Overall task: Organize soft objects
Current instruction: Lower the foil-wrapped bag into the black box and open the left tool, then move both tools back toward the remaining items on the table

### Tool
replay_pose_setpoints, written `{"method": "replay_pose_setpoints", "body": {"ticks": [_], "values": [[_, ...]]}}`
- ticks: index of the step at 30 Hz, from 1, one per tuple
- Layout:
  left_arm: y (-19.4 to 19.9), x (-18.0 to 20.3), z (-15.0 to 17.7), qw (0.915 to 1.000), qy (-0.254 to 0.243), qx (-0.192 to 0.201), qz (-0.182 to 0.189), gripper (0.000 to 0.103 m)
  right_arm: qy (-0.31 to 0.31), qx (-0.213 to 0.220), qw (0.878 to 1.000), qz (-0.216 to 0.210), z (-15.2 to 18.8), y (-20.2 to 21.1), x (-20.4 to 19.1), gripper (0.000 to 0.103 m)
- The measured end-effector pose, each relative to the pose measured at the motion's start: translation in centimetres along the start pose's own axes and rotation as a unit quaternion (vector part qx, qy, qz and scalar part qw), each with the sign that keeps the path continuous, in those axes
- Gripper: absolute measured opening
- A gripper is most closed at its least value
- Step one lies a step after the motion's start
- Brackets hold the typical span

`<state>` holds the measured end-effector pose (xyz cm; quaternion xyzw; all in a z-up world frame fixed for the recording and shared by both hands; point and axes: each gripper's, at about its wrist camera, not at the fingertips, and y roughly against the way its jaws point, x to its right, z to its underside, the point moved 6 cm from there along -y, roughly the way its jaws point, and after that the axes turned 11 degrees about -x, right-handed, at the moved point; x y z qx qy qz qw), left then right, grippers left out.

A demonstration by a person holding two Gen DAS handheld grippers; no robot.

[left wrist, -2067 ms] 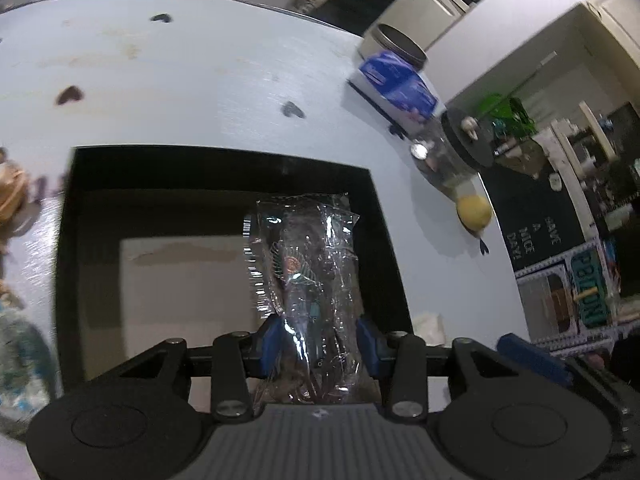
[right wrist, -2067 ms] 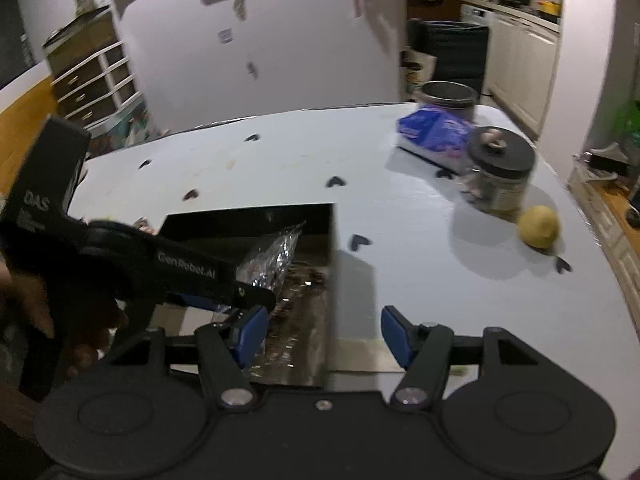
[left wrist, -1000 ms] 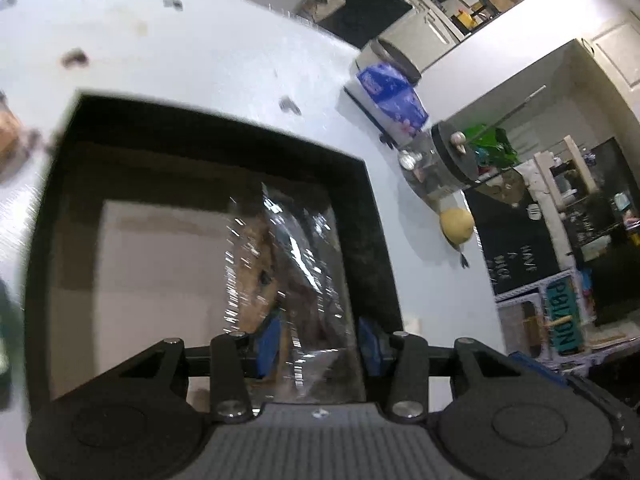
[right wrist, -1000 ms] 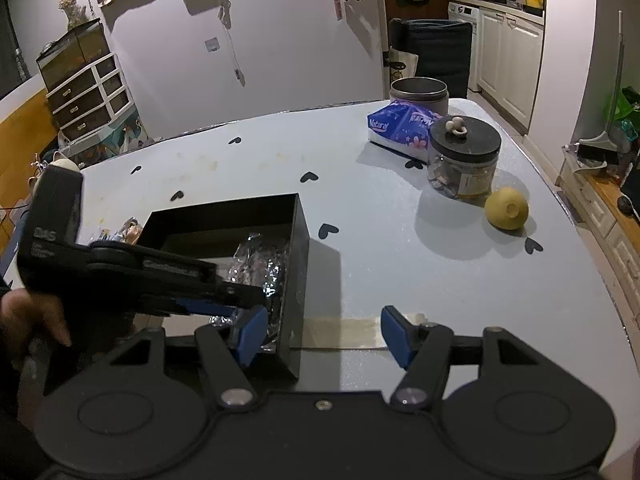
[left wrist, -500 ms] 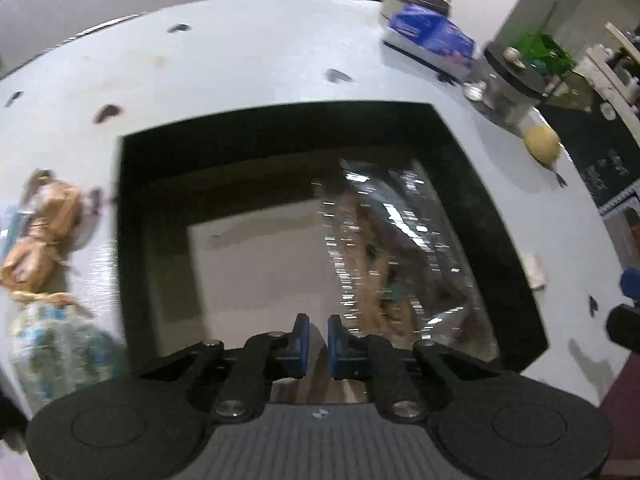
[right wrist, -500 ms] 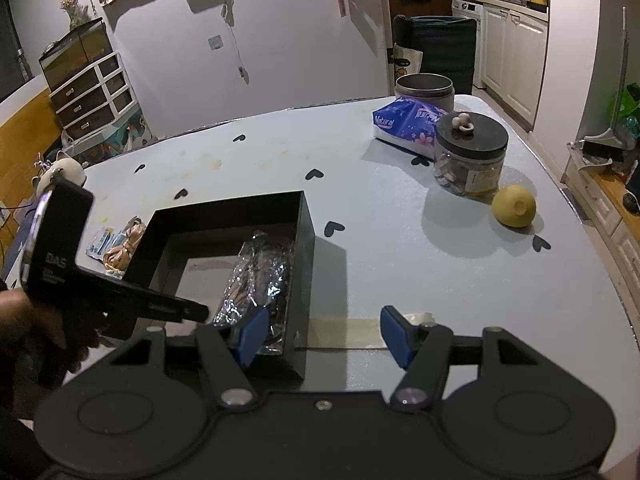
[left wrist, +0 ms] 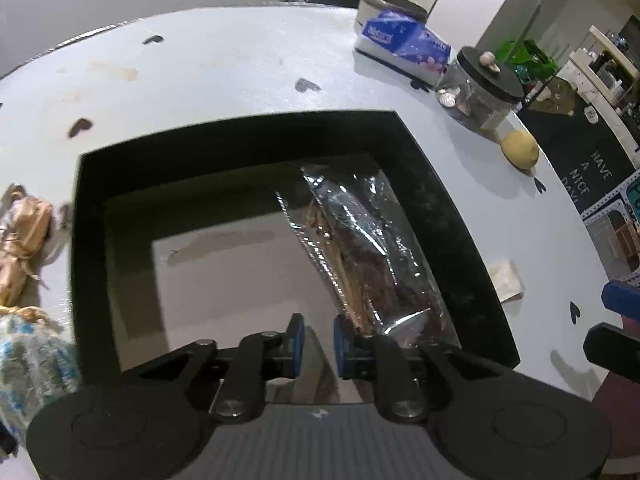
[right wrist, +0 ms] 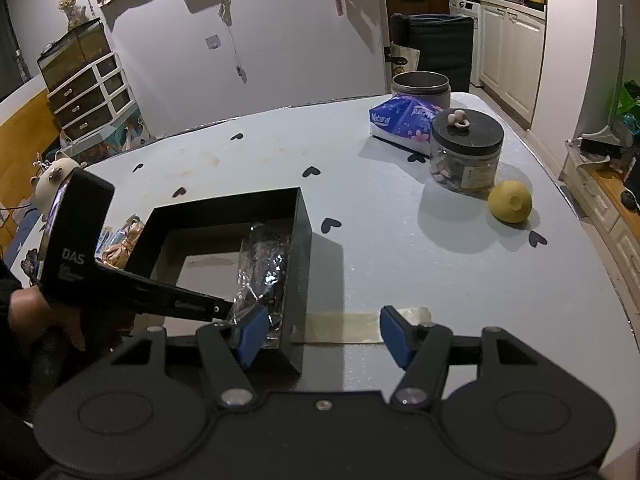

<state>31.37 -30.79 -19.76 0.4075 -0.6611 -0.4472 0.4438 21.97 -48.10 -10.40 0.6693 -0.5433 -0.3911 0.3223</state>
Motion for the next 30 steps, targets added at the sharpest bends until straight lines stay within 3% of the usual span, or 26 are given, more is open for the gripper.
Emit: {"method": "replay_pose_setpoints", "body": {"ticks": [6, 9, 11, 19, 30], "values": [[2.3, -0.7, 0.9, 0.9995, 0.011, 0.028, -0.008, 0.036, 0.010, 0.021, 1.000, -0.010, -0.1, 0.7, -0.8, 0.063], [3.9, -0.8, 1.5, 0.9987, 0.016, 0.048, -0.008, 0.046, 0.014, 0.037, 0.999, -0.012, -0.2, 1.2, -1.2, 0.063], [4.9, -0.7, 1.8, 0.9979, 0.018, 0.062, -0.008, 0.057, 0.015, 0.047, 0.999, -0.014, -0.3, 1.5, -1.4, 0.065], [9.5, -0.5, 4.1, 0.9916, 0.026, 0.127, -0.007, 0.084, 0.029, 0.086, 0.996, -0.007, -0.4, 3.0, -2.4, 0.080], [13.7, -2.1, 7.4, 0.9798, 0.057, 0.188, -0.037, 0.102, 0.038, 0.133, 0.990, 0.010, 0.0, 4.5, -3.4, 0.099]]}}
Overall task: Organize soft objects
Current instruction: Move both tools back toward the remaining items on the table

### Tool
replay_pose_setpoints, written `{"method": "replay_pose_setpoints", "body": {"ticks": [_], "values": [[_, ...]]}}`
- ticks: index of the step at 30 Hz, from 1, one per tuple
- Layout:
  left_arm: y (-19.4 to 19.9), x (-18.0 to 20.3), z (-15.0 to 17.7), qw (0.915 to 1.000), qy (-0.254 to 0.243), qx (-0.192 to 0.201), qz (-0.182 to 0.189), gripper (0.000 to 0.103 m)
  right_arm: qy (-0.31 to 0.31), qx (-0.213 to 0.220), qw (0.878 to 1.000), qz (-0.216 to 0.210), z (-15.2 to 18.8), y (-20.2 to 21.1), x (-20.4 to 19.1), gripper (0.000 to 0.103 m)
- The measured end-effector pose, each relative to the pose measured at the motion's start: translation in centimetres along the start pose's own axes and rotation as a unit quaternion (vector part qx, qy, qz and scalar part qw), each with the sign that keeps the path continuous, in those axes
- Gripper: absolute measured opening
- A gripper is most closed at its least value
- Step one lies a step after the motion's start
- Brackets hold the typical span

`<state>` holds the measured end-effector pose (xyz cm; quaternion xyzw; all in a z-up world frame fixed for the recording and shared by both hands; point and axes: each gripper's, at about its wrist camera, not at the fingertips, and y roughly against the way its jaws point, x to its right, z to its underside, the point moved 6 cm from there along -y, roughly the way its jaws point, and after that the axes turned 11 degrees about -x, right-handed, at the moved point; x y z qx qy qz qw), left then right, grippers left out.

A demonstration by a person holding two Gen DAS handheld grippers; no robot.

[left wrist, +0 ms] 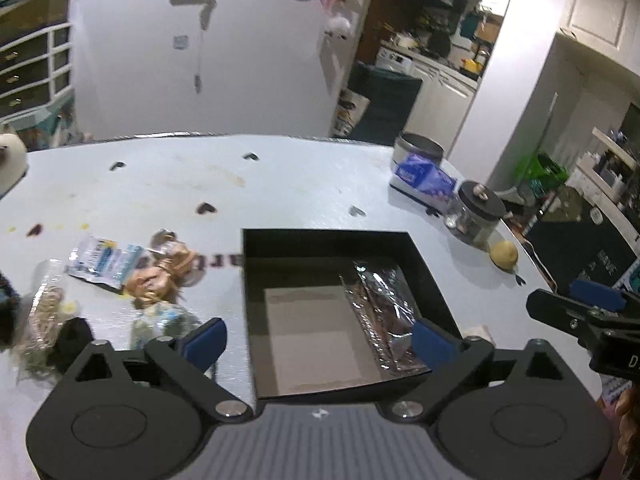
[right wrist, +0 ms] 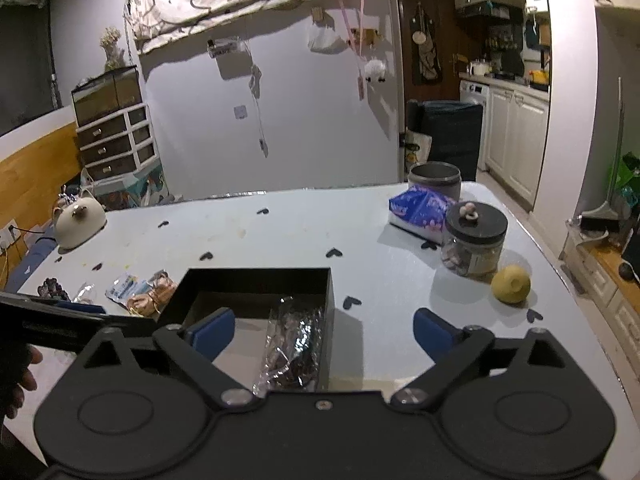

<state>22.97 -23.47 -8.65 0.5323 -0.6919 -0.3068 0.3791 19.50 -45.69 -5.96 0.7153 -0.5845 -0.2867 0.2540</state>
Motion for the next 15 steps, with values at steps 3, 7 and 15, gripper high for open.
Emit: {"method": "replay_pose_setpoints", "body": {"ticks": [3, 7, 15], "values": [[1.1, -0.8, 0.3, 0.9998, 0.007, 0.017, -0.008, 0.103, 0.003, 0.010, 1.000, 0.004, 0.0, 0.3, -0.4, 0.102], [2.4, -1.8, 0.8, 0.9991, 0.016, 0.036, -0.016, 0.103, 0.008, 0.020, 1.000, 0.005, 0.1, 0.5, -0.9, 0.103], [4.1, -3.6, 1.4, 0.9965, 0.024, 0.077, -0.022, 0.103, 0.008, 0.038, 0.999, 0.008, 0.0, 0.6, -2.0, 0.103]]}}
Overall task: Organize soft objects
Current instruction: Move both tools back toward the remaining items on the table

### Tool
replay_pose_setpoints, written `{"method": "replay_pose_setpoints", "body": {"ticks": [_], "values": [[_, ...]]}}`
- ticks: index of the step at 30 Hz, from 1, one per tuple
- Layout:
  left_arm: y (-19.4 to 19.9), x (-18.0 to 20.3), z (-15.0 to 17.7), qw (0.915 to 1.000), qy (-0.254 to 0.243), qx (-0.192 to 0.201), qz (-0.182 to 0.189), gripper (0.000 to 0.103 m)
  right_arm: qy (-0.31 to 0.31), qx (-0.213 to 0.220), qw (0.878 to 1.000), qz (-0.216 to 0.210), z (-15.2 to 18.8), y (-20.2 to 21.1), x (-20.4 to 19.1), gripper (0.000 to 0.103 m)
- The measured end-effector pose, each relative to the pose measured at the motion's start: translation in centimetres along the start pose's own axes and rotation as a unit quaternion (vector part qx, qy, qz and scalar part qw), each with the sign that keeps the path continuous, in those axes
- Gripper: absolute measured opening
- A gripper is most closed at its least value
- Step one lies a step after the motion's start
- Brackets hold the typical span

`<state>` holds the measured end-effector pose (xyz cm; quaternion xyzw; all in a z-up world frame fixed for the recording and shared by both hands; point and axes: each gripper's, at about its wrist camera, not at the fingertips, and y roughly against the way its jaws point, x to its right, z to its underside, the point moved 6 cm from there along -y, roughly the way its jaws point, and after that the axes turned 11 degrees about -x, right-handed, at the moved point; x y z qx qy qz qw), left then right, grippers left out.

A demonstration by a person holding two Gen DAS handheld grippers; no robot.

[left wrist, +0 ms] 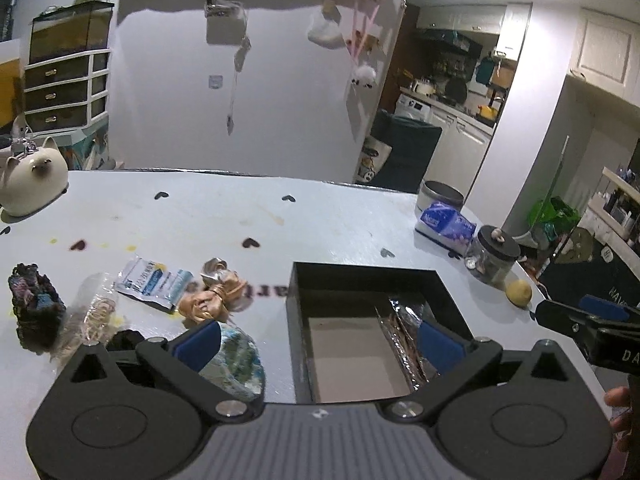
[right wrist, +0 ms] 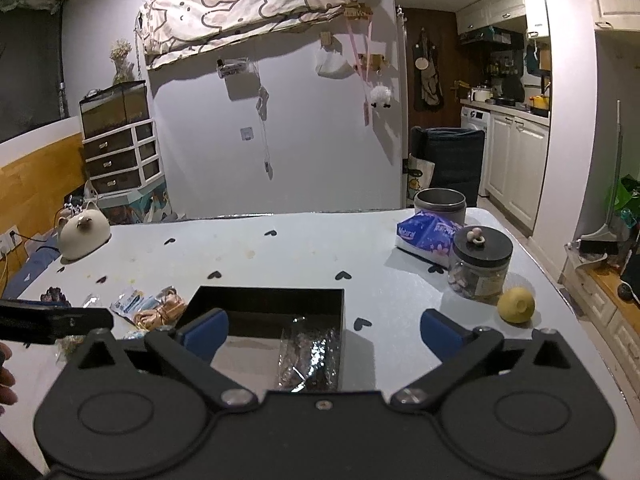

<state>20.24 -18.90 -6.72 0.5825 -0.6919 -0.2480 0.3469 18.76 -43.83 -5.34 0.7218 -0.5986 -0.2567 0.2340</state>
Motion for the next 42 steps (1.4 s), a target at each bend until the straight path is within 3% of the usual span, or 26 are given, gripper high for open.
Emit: {"method": "replay_pose_setpoints", "body": {"ticks": [12, 25, 37, 42], "values": [[1.6, -4.1, -0.4, 0.9993, 0.006, 0.033, -0.016, 0.103, -0.010, 0.017, 1.000, 0.021, -0.3, -0.7, -3.0, 0.103], [3.9, -13.9, -1.2, 0.9982, 0.013, 0.046, -0.037, 0.103, 0.008, 0.013, 1.000, 0.005, -1.0, -3.2, -12.8, 0.103], [2.3, -21.9, -1.3, 0.9984, 0.053, -0.011, -0.016, 0.103, 0.025, -0.049, 0.998, -0.005, -0.3, -6.8, -20.6, 0.103], [0.4, -24.2, -1.4, 0.9959, 0.074, -0.052, 0.010, 0.103, 0.026, -0.069, 0.997, 0.006, -0.1, -8.1, -22.4, 0.089]]}}
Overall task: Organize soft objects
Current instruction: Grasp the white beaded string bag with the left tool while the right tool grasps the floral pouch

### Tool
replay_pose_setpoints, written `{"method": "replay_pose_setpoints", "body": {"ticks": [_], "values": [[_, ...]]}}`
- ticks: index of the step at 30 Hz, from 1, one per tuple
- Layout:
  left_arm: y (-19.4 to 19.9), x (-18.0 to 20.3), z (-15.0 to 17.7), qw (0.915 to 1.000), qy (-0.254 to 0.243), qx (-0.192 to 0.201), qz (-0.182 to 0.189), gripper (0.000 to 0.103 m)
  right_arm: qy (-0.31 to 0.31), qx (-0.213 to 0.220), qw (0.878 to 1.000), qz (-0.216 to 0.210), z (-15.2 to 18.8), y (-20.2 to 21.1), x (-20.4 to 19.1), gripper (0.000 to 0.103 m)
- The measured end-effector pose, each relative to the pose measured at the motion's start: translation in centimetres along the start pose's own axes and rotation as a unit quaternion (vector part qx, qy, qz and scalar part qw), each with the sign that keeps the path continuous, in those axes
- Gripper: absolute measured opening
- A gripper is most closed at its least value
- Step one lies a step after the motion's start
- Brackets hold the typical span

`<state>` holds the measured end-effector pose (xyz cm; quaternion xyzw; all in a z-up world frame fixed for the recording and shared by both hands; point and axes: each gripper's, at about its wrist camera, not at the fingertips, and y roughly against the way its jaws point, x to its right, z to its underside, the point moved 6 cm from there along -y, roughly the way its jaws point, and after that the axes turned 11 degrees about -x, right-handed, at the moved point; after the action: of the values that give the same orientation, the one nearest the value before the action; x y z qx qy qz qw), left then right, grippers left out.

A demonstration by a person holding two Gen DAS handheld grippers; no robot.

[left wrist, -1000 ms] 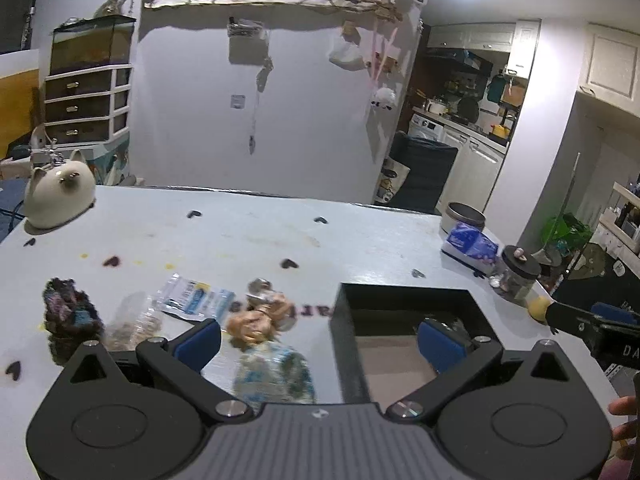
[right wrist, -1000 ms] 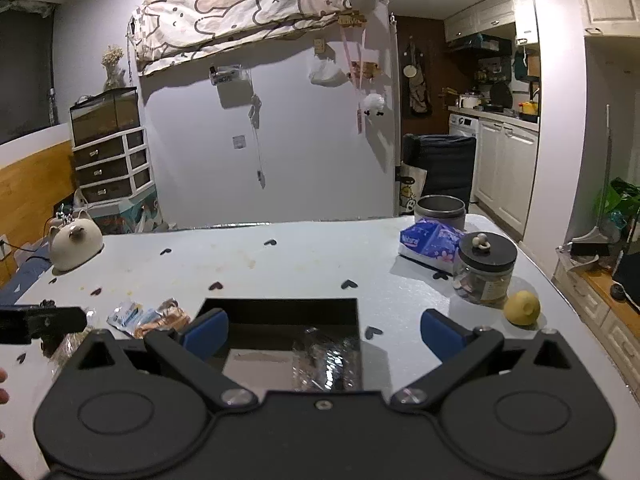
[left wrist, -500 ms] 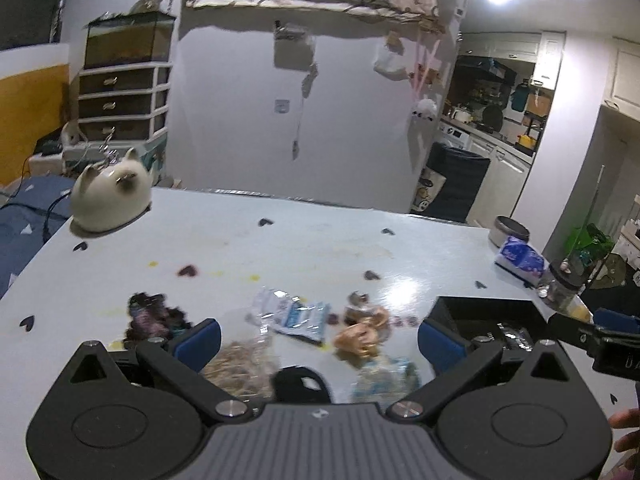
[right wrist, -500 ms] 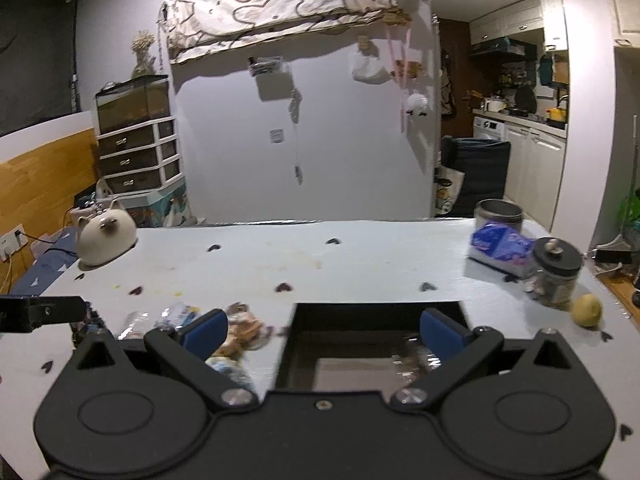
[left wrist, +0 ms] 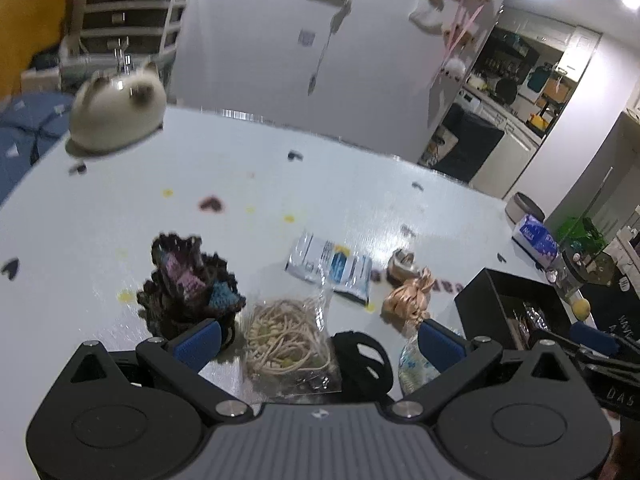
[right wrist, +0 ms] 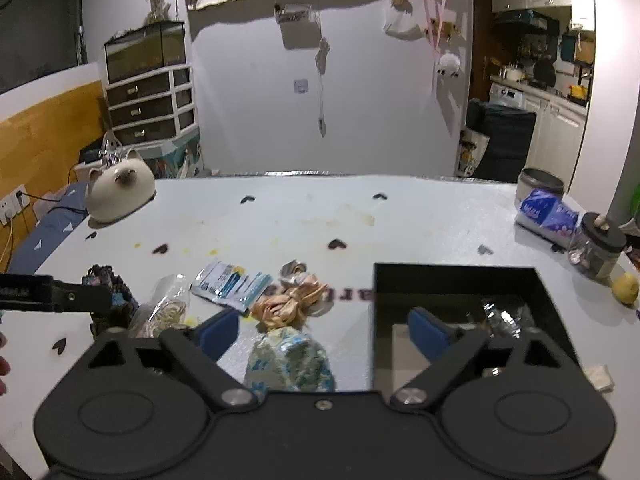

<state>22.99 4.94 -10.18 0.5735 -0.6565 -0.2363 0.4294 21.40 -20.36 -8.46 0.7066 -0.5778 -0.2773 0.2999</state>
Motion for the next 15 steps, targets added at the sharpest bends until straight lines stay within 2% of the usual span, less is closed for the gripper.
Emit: {"method": "replay_pose_setpoints", "body": {"ticks": [4, 9, 15], "values": [[-2.3, -1.2, -0.3, 0.9984, 0.022, -0.046, 0.022, 0.103, 0.001, -0.026, 1.000, -0.001, 0.0, -1.2, -0.8, 0.079], [-5.6, -2.2, -0.3, 0.9915, 0.062, -0.106, 0.044, 0.103, 0.012, -0.063, 0.998, -0.005, 0.0, -2.8, -1.8, 0.064], [-8.5, -3.8, -0.6, 0.9808, 0.121, -0.143, 0.056, 0.103, 0.022, -0.111, 0.993, -0.013, 0.3, -5.2, -2.7, 0.052]]}}
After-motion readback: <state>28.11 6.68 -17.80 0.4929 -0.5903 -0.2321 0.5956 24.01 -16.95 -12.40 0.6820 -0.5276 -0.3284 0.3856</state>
